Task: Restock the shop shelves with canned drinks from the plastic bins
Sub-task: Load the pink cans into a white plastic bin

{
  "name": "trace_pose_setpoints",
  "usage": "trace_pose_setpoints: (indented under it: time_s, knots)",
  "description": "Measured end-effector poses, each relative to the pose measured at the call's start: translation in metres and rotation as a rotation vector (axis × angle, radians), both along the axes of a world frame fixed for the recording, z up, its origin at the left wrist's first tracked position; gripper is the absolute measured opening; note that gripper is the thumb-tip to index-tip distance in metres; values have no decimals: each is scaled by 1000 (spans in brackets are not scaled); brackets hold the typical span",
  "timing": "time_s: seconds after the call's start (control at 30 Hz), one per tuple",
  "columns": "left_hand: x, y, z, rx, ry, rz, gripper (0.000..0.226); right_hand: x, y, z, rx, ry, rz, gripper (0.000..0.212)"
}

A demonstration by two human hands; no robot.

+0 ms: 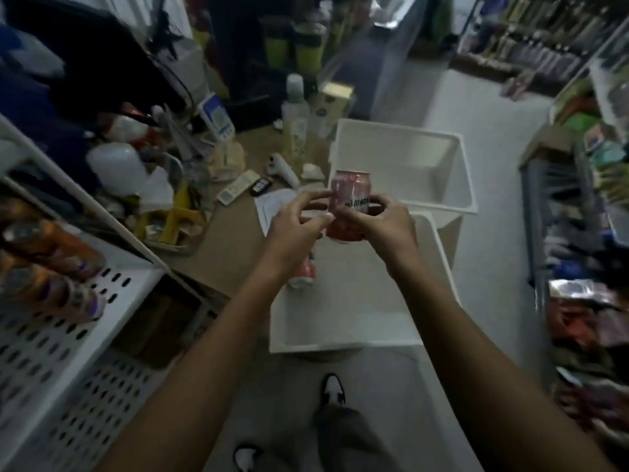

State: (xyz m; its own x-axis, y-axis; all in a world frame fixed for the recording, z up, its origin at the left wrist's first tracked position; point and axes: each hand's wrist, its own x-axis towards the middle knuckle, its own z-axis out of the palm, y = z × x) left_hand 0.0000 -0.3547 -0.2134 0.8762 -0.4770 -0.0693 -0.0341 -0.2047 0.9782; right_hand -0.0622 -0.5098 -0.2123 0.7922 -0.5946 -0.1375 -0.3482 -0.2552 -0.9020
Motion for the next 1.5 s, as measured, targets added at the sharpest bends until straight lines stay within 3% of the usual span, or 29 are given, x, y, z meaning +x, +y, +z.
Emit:
trace_pose_setpoints:
  time_s: [0.17, 0.3, 0.37, 0.57, 0.87, 1.0, 1.13, 1.27, 1.5]
  knots:
    - [-13, -17, -53, 84, 158, -40, 38, -16, -17, -63, 97, 153, -7, 55]
    - [-15, -15, -85, 123, 217, 1, 40, -12, -17, -113, 154, 261, 22, 68]
    - [-14, -12, -94, 124, 225, 15, 37, -7, -14, -130, 154, 313, 29, 64]
    - [-9, -3, -120, 175, 283, 104, 47, 8, -6, -153, 81, 433, 43, 49]
    - [-5, -4, -122, 141, 282, 118, 36, 25, -1, -158, -12, 453, 38, 37]
    - [-6, -2, -122, 121, 266, 120, 45, 24, 5, -157, 2, 409, 18, 43]
    - [-5, 7, -113, 85, 265, 126, 39, 25, 9, -140, -25, 367, -18, 49]
    - [11, 35, -76, 22, 208, 214, 37, 46, 25, -91, 32, 126, 4, 50]
    - [37, 116, 35, -80, -20, 456, 30, 96, 106, 26, 88, -244, 269, 51]
